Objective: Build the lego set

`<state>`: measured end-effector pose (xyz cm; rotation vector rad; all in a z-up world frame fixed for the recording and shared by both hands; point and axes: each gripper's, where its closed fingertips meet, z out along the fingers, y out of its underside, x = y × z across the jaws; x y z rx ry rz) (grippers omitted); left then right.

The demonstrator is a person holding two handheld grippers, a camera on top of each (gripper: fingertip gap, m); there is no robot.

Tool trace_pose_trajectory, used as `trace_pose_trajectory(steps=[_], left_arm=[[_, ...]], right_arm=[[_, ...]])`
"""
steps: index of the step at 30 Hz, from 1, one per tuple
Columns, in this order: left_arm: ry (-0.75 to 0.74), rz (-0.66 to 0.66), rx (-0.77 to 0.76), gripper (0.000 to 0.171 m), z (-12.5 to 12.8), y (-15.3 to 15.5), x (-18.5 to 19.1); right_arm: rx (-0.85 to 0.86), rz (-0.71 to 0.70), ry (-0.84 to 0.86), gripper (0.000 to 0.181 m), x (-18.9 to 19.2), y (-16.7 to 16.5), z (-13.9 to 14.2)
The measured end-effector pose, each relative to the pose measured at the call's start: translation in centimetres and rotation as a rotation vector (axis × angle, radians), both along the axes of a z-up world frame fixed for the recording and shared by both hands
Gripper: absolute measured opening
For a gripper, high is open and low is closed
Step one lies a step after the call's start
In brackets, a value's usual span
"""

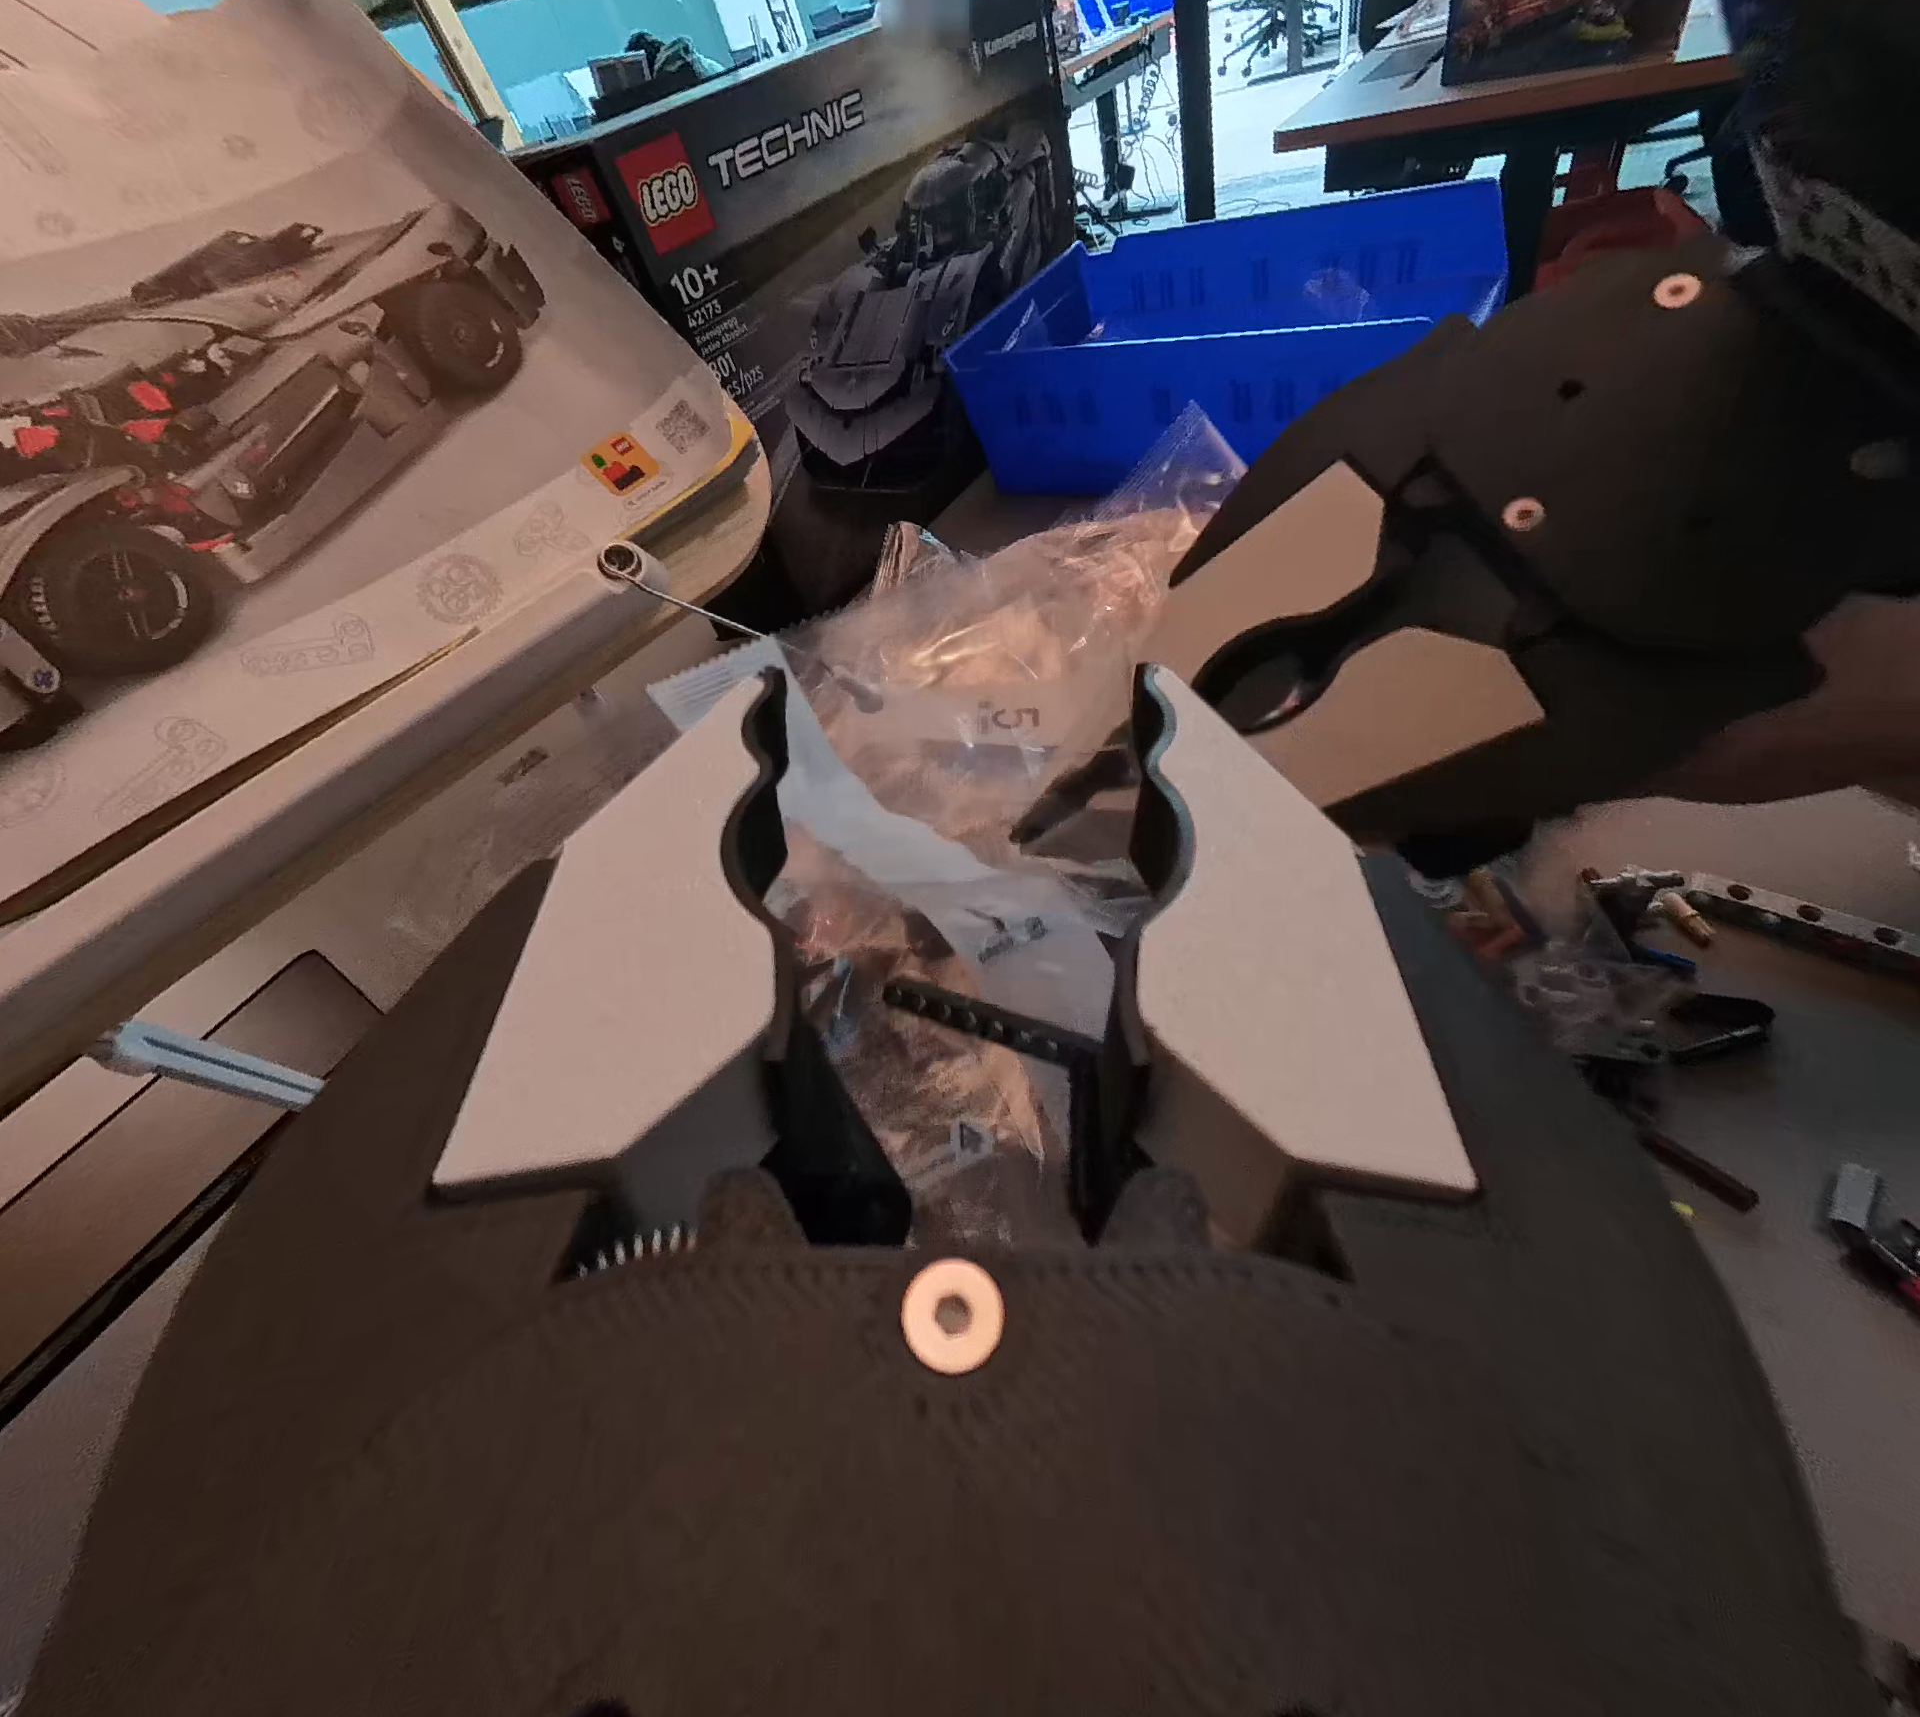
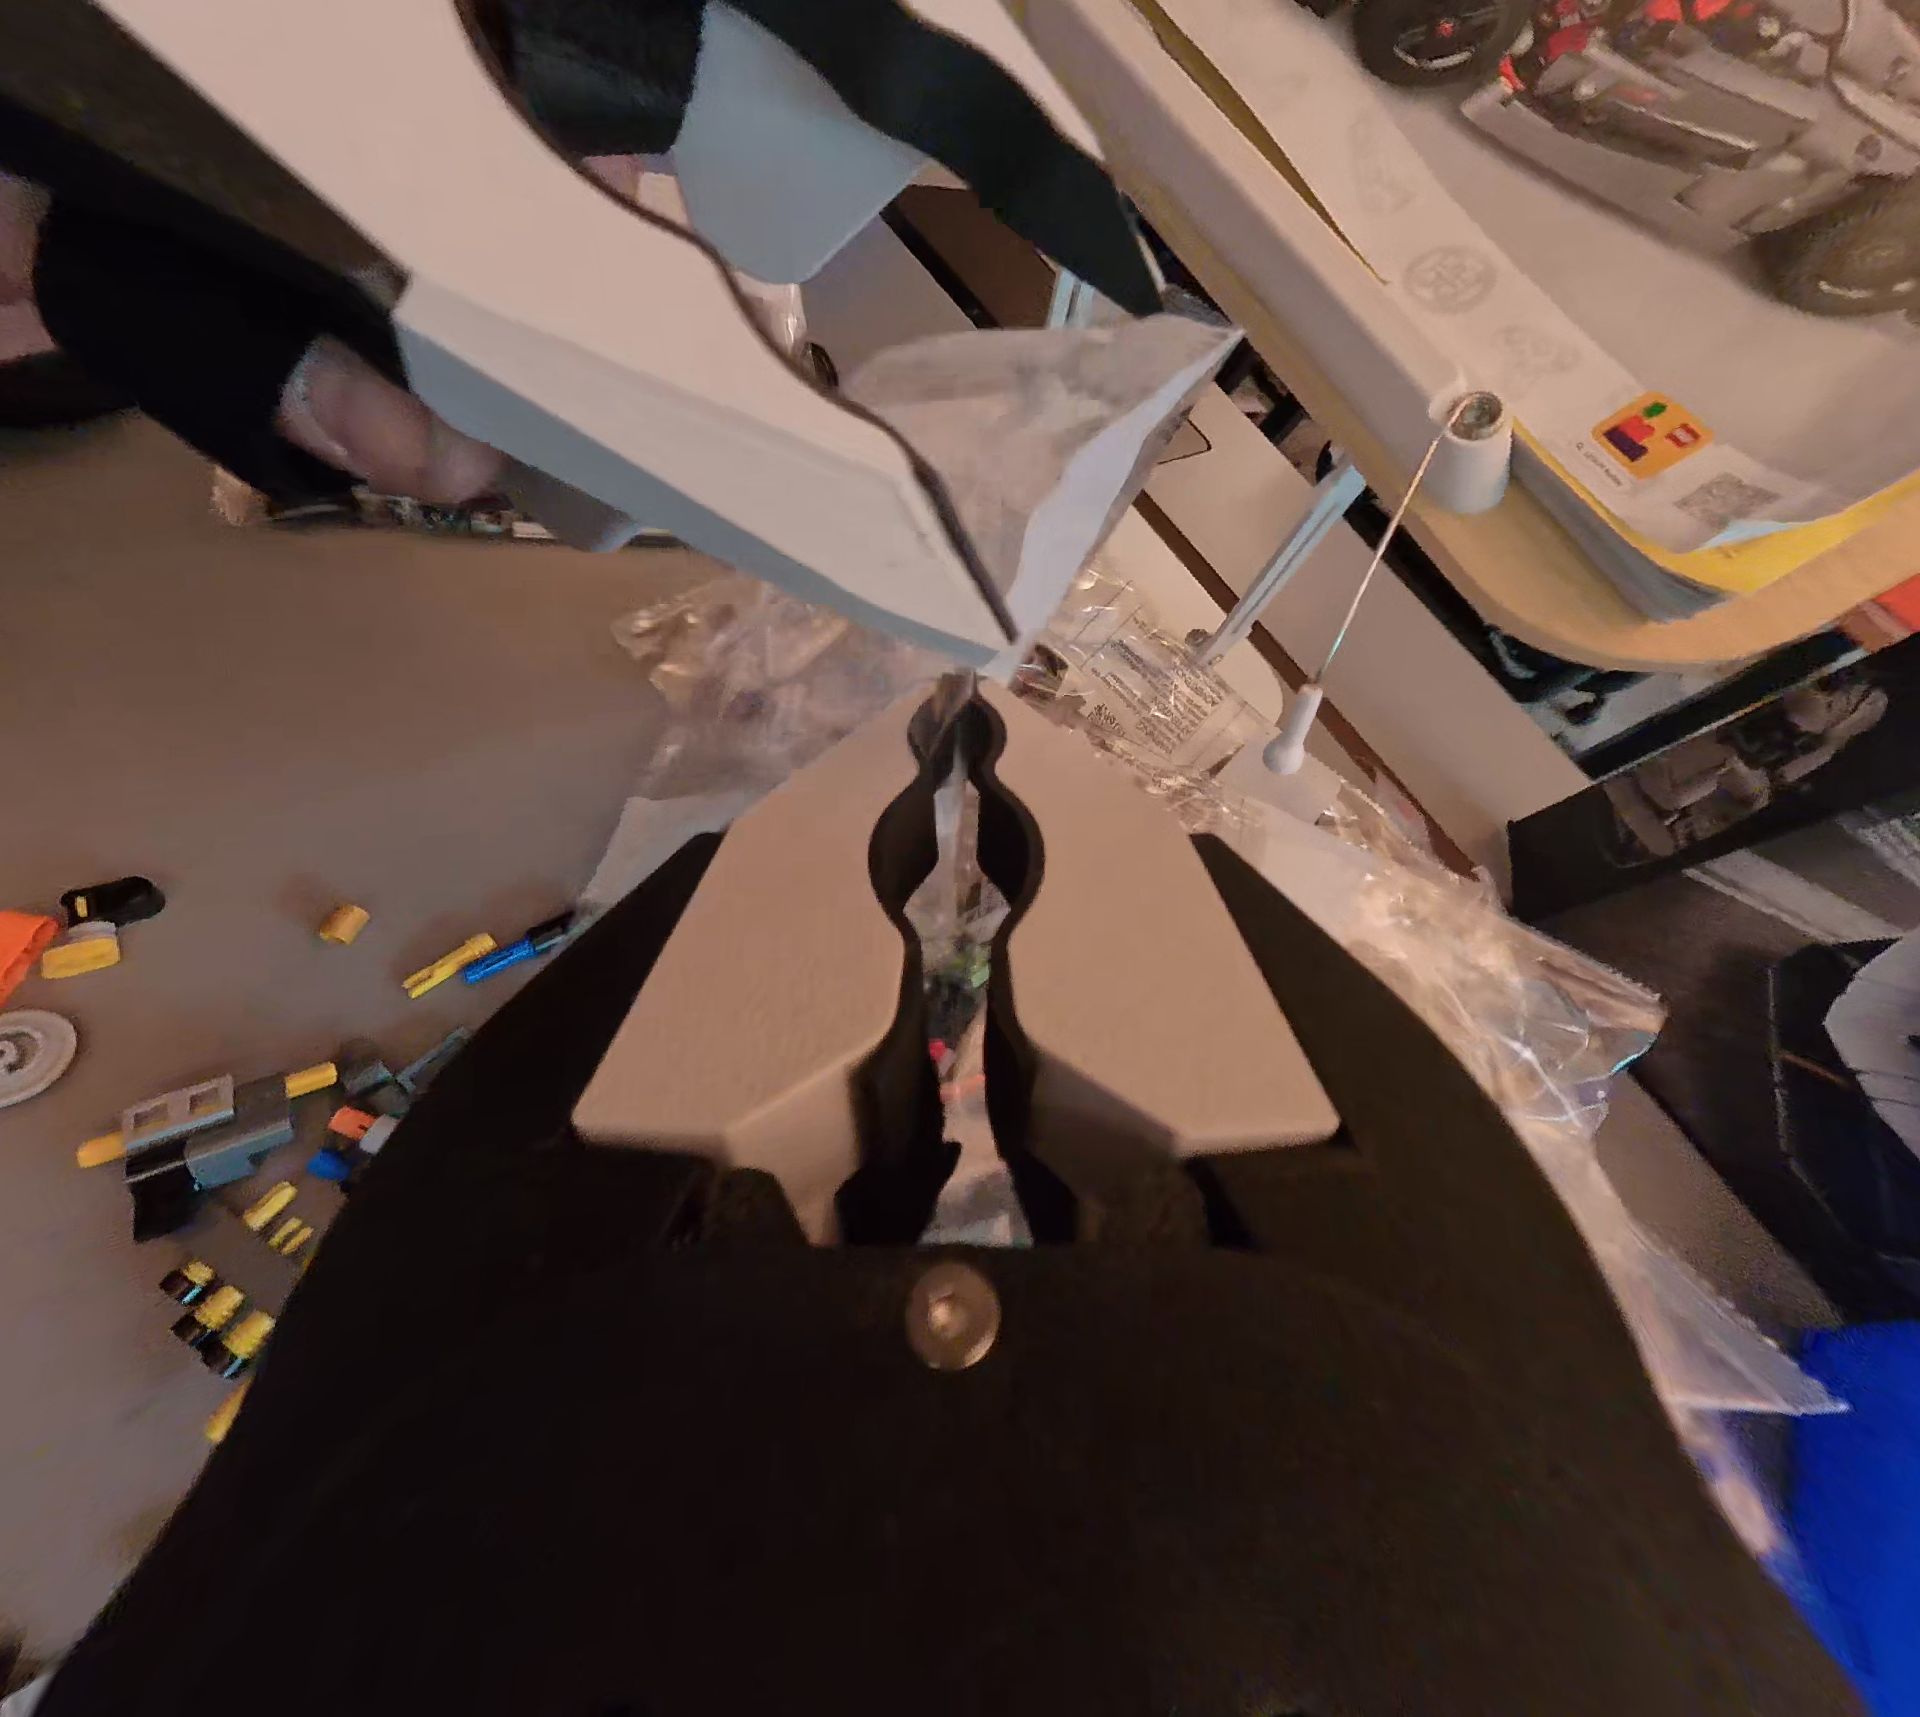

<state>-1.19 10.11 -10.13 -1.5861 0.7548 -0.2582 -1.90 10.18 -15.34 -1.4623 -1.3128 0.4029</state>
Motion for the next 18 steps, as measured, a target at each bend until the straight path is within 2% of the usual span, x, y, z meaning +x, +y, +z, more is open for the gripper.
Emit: trace_pose_trajectory(steps=[6, 18], left_arm=[[0.023, -0.027, -0.029, 0.060, -0.6, -0.2, -0.1], [0.019, -0.062, -0.061, 0.060, -1.2, -0.4, -0.6]], right_arm=[[-0.094, 0.011, 0.086, 0.000, 0.3, 0.0, 0.7], [-0.096, 0.009, 0.076, 0.000, 0.3, 0.0, 0.5]])
